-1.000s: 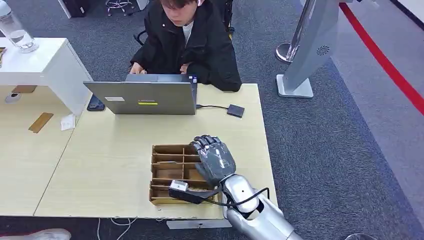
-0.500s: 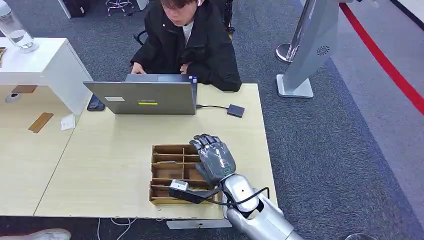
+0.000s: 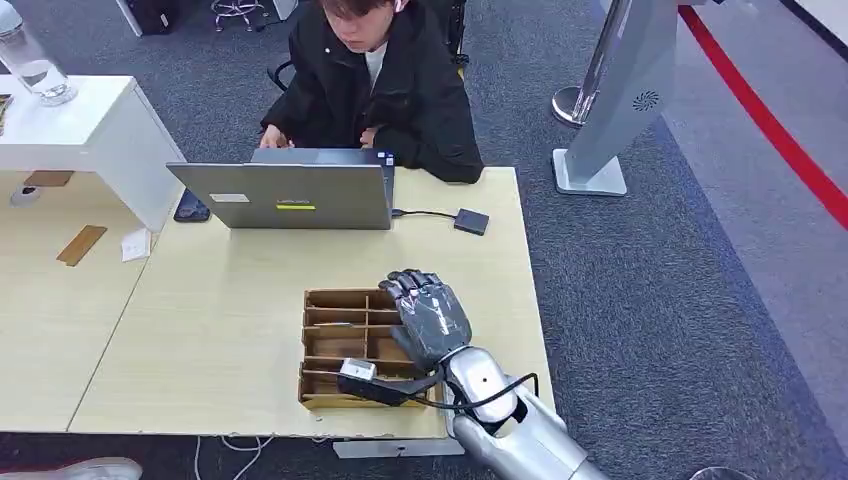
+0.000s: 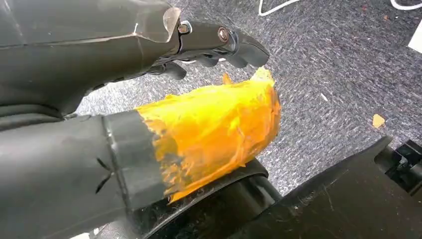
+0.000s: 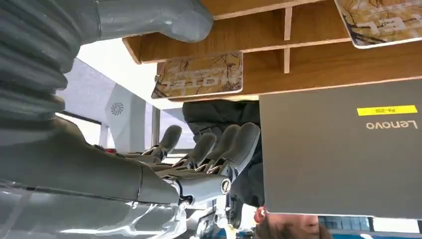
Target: Pass the card to the sensor for recognition and then transmit it.
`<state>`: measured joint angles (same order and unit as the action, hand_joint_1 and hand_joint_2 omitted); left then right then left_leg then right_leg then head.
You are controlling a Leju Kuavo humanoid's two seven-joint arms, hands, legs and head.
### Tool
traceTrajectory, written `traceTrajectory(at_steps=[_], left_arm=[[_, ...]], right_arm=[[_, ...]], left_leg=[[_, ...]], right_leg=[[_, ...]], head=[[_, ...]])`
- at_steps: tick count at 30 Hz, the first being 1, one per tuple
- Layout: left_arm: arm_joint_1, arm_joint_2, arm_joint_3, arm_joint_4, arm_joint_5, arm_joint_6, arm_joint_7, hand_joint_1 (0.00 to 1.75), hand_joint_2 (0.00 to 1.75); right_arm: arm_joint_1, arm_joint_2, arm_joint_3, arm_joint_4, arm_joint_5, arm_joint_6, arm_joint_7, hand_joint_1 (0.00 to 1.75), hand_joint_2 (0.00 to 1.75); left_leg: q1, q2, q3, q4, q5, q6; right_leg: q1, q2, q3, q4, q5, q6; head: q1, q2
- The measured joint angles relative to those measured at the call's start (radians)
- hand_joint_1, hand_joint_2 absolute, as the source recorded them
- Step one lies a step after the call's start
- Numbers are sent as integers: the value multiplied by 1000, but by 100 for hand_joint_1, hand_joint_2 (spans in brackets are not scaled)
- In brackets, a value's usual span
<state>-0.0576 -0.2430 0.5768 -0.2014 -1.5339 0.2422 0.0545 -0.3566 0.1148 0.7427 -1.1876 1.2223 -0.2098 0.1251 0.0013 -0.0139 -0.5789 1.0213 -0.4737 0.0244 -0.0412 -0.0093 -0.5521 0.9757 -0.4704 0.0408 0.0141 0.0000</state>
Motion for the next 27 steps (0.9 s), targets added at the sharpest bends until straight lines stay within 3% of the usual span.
traceTrajectory(at_steps=[27], left_arm=[[0, 0, 0, 0, 0, 0, 0, 0, 0]], right_arm=[[-5, 6, 0, 23, -8, 8, 7, 65, 175]], left_leg=[[0, 0, 0, 0, 0, 0]], right_leg=[[0, 0, 0, 0, 0, 0]], head=[[0, 0]])
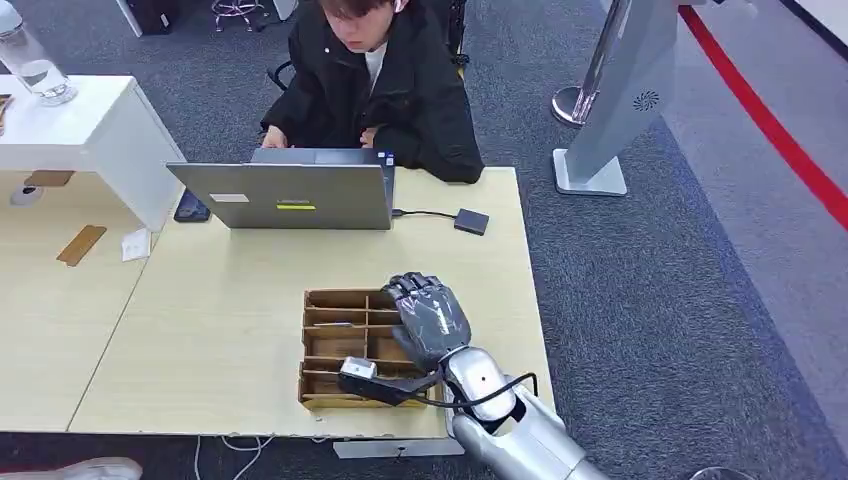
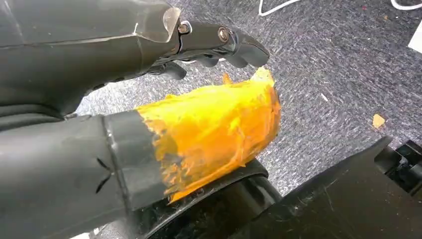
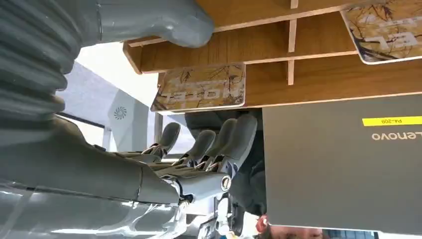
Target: Pass the card to the sensor for recognition and then transmit it.
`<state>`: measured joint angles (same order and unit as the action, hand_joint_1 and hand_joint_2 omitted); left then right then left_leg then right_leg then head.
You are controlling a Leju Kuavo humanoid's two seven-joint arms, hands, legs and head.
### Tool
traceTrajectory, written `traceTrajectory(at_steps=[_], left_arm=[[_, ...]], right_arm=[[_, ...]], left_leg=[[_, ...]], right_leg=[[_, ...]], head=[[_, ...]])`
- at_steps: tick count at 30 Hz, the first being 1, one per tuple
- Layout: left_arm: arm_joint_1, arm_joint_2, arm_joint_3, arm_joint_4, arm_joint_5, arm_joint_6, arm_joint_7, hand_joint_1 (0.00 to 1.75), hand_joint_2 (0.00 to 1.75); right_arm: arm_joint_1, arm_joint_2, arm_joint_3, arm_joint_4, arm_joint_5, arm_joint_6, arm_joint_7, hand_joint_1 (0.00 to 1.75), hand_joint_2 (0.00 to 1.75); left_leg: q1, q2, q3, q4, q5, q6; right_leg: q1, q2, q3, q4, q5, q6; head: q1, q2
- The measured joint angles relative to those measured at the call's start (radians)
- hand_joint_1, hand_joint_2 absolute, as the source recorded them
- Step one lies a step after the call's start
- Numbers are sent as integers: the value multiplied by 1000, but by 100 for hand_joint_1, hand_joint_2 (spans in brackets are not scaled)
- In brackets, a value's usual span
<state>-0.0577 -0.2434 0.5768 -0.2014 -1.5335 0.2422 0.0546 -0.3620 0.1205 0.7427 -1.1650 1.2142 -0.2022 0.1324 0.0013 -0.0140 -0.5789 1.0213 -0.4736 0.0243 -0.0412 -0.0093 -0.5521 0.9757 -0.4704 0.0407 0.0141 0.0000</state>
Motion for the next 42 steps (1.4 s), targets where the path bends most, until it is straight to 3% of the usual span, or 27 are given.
traceTrajectory(at_steps=[8, 9, 10, 17, 22, 30, 36, 42], left_arm=[[0, 0, 0, 0, 0, 0, 0, 0, 0], [0, 0, 0, 0, 0, 0, 0, 0, 0], [0, 0, 0, 0, 0, 0, 0, 0, 0], [0, 1, 0, 0, 24, -20, -6, 0, 0], [7, 20, 34, 0, 100, -106, -52, 0, 0], [20, 74, 131, 0, 210, -248, -89, 0, 0], [35, 129, 220, 0, 316, -406, -108, 0, 0], [51, 161, 267, 0, 335, -435, -110, 0, 0]], right_arm=[[0, 0, 0, 2, -1, 0, 0, 75, 175], [0, 0, 0, 2, -3, 2, 0, 138, 175], [-1, 0, 0, 2, -3, 2, 1, 145, 175], [-16, 3, -2, 2, -8, -2, 1, 154, 175], [-19, 5, -2, 9, -13, -18, -4, 169, 175], [-32, 11, 0, 32, -32, -34, -21, 169, 175], [-48, 16, 10, 61, -73, -40, -50, 169, 175], [-63, 17, 22, 79, -84, -50, -59, 175, 175]], left_leg=[[0, 0, 0, 0, 0, 0], [0, 0, 0, 0, 0, 0], [0, 0, 0, 0, 0, 0], [0, 0, 0, 0, 0, 0], [0, 0, 0, 0, 0, 0], [1, 0, 0, 0, 0, -1], [1, 1, 0, 0, 1, -1], [1, 0, 0, 0, 1, -1]], right_leg=[[0, 0, 0, 0, 0, 0], [0, 0, 0, 0, 0, 0], [0, 0, 0, 0, 0, 0], [0, 0, 0, 0, 0, 0], [0, 0, 0, 0, 0, 0], [0, 0, 0, 0, 0, 0], [0, 1, 0, 1, 0, -1], [0, 0, 0, 1, 0, -1]], head=[[0, 0], [0, 0], [0, 0], [0, 0], [0, 0], [0, 0], [0, 0], [0, 0]])
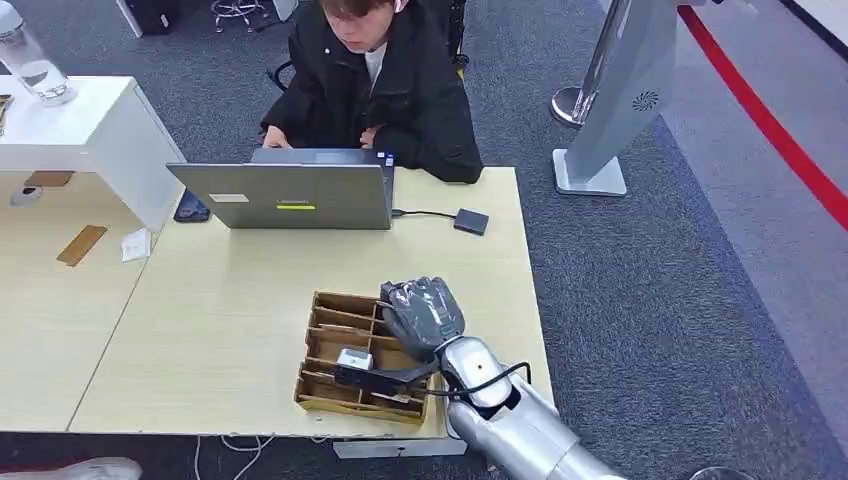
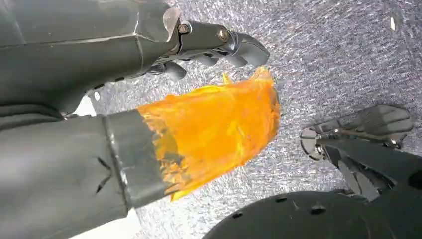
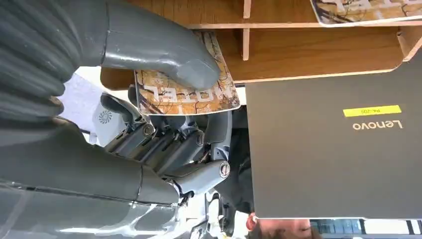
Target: Pass the card to the sensor for recognition and then transmit it.
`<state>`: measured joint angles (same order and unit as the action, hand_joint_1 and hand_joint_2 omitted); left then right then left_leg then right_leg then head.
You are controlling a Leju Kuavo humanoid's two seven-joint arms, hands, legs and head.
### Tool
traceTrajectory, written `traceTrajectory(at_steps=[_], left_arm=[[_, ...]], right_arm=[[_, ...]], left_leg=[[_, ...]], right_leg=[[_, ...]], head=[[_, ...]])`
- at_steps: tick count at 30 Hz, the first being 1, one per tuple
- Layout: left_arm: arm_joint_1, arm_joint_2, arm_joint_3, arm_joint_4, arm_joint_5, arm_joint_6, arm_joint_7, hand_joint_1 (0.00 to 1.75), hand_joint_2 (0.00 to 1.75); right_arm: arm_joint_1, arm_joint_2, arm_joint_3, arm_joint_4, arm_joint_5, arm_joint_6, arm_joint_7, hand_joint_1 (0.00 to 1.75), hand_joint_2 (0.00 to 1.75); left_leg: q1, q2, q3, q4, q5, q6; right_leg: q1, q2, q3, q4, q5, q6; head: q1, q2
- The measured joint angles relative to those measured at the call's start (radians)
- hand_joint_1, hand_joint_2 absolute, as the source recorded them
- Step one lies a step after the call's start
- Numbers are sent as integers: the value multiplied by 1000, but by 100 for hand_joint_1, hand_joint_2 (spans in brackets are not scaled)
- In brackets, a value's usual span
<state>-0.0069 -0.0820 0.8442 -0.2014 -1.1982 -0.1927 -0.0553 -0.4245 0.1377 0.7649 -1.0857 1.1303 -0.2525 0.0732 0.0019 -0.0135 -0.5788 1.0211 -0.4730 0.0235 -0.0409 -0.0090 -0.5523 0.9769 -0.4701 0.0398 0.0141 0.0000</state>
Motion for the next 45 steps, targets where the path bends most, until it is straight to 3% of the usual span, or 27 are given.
traceTrajectory(at_steps=[6, 9, 21, 27, 36, 45], left_arm=[[24, 47, 71, 0, 97, -175, 3, 0, 0], [42, 69, 100, 0, 104, -205, 3, 0, 0], [57, 90, 138, -4, 104, -213, 3, 0, 0], [61, 90, 156, -6, 101, -215, 2, 0, 0], [80, 88, 195, -15, 84, -228, -6, 0, 0], [88, 74, 230, -41, 62, -249, -6, 0, 0]], right_arm=[[-15, 2, 20, 16, -50, -73, -54, 175, 175], [-22, 2, 30, 16, -68, -102, -63, 175, 175], [-30, 2, 50, 16, -76, -114, -65, 175, 175], [-30, -8, 55, -20, -85, -171, -77, 175, 175], [-9, -63, 48, -175, -71, -280, -116, 175, 175], [19, -94, 34, -332, -51, -319, -141, 175, 175]], left_leg=[[0, 0, 0, 0, 0, 0], [0, 0, 0, 0, 0, 0], [0, 0, 0, 0, 0, 0], [1, 0, 0, 0, 0, 0], [0, 0, 0, 0, 0, 0], [0, 0, 0, 0, 0, 0]], right_leg=[[0, 0, 0, 0, 0, 0], [0, 0, 0, 0, 0, 0], [0, 0, 0, 0, 0, 0], [1, 0, -1, 0, 0, 0], [0, 0, -1, 0, 0, 0], [1, 0, -1, 0, 0, 0]], head=[[0, 0], [0, 0], [0, 0], [0, 0], [0, 0], [0, 0]])
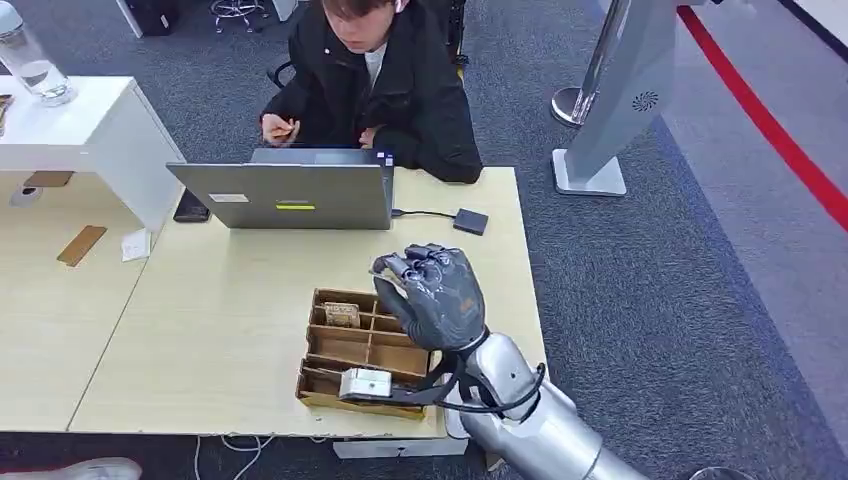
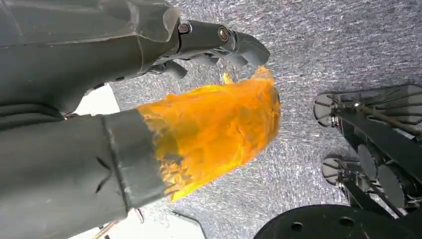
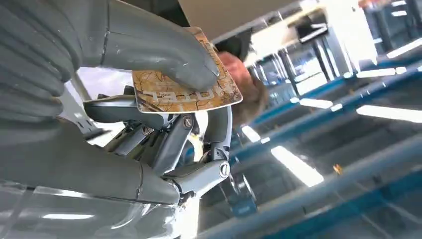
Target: Pass the card to the sensor for recognition and then transmit it.
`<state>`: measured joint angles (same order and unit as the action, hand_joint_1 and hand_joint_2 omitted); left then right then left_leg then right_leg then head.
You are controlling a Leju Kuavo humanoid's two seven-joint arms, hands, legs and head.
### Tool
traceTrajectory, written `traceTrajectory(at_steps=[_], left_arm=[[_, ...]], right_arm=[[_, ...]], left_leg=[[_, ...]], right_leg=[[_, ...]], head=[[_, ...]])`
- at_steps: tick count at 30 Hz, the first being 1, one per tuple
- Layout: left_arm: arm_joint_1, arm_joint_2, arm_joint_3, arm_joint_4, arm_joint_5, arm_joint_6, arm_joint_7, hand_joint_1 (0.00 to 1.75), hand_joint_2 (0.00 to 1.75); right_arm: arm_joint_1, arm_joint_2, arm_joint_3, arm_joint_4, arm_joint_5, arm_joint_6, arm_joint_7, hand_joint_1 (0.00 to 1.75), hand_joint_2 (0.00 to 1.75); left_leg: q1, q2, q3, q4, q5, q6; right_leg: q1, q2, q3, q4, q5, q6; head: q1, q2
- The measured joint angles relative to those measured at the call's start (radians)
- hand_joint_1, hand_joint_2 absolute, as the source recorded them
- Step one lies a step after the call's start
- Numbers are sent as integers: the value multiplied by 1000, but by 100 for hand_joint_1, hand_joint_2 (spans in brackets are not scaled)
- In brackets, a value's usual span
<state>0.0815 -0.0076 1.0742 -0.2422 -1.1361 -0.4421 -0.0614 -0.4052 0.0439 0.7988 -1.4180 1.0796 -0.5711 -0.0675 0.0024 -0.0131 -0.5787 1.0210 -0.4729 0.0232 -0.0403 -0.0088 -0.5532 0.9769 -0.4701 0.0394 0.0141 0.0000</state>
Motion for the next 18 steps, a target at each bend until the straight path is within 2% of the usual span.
traceTrajectory(at_steps=[18], left_arm=[[1, -8, 15, -19, -13, -8, 0, 0, 0]], right_arm=[[0, -7, -16, -56, 3, -11, -6, 175, 175]], left_leg=[[0, 0, 0, 0, 0, 0]], right_leg=[[0, 0, 0, 0, 0, 0]], head=[[0, 0]])
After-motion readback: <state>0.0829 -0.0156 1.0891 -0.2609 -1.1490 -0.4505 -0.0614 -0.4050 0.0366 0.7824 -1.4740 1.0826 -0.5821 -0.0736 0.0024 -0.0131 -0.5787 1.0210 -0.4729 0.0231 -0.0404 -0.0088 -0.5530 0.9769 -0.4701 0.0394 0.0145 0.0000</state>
